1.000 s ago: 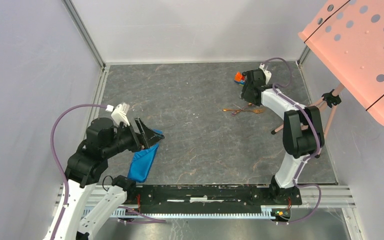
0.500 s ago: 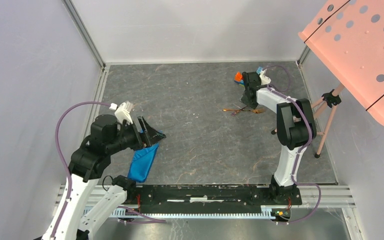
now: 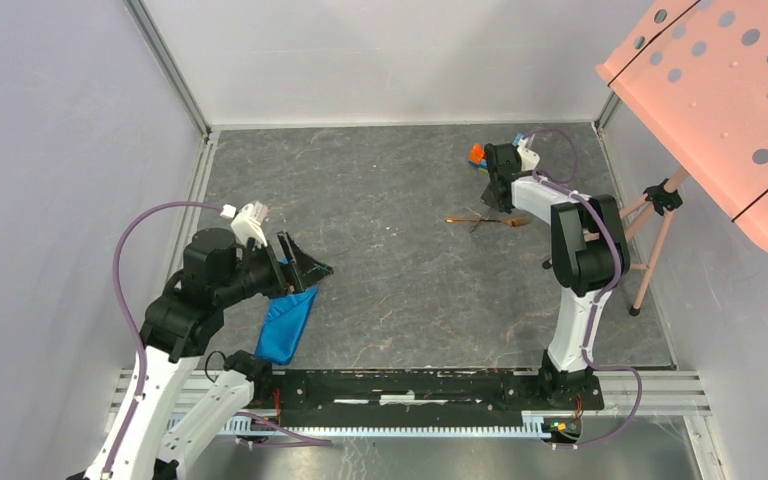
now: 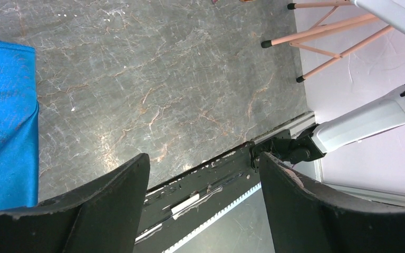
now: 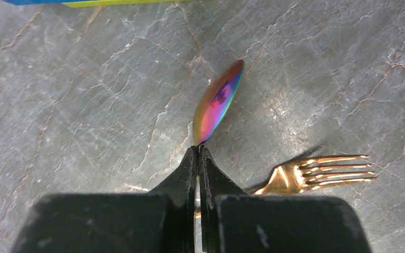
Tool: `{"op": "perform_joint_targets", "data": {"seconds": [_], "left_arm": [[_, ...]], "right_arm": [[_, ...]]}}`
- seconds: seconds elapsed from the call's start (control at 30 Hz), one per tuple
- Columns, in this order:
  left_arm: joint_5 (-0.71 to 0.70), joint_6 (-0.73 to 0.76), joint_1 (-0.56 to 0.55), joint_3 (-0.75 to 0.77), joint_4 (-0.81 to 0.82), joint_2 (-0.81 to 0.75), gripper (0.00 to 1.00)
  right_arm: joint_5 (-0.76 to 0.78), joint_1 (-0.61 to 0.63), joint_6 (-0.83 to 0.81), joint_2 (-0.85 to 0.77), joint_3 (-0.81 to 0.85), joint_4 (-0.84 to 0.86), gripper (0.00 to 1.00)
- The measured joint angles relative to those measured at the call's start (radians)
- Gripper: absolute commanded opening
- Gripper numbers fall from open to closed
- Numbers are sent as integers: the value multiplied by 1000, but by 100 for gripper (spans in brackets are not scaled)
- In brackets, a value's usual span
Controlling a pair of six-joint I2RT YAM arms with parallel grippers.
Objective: Fold the napkin into a case and place the utensils inside
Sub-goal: Pick up the spoon from the center of the board, then pass from the right arm to the left
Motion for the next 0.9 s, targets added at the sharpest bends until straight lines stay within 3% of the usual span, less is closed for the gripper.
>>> {"op": "perform_joint_targets", "data": {"seconds": [0.13,0.27,0.43,0.57,0.67,0.8,0.9], "left_arm": [[2,-3,0,-6,27,8,83],[38,-50,0,-19,98,36,83],[153,-142,0,-80,323,82,82],[250,-217,-1,-125,575,142,81],[315,-270,-2,-150,758,175,80],[332,-307,-27,-164,912,180,80],[269,-267,-64,-139,858,167,80]], "right_arm": [[-62,-5,-58,-93,-90,93,0],[-288,-13,-148,-294,-278,331,0],[-778,12,-134,-455,-461,859,0],[-1095,146,26,-476,-514,1360,0],[-1201,273,153,-489,-517,1577,0],[-1189,321,225,-531,-544,1677,0],[-1020,357,127,-612,-549,1399,0]]}}
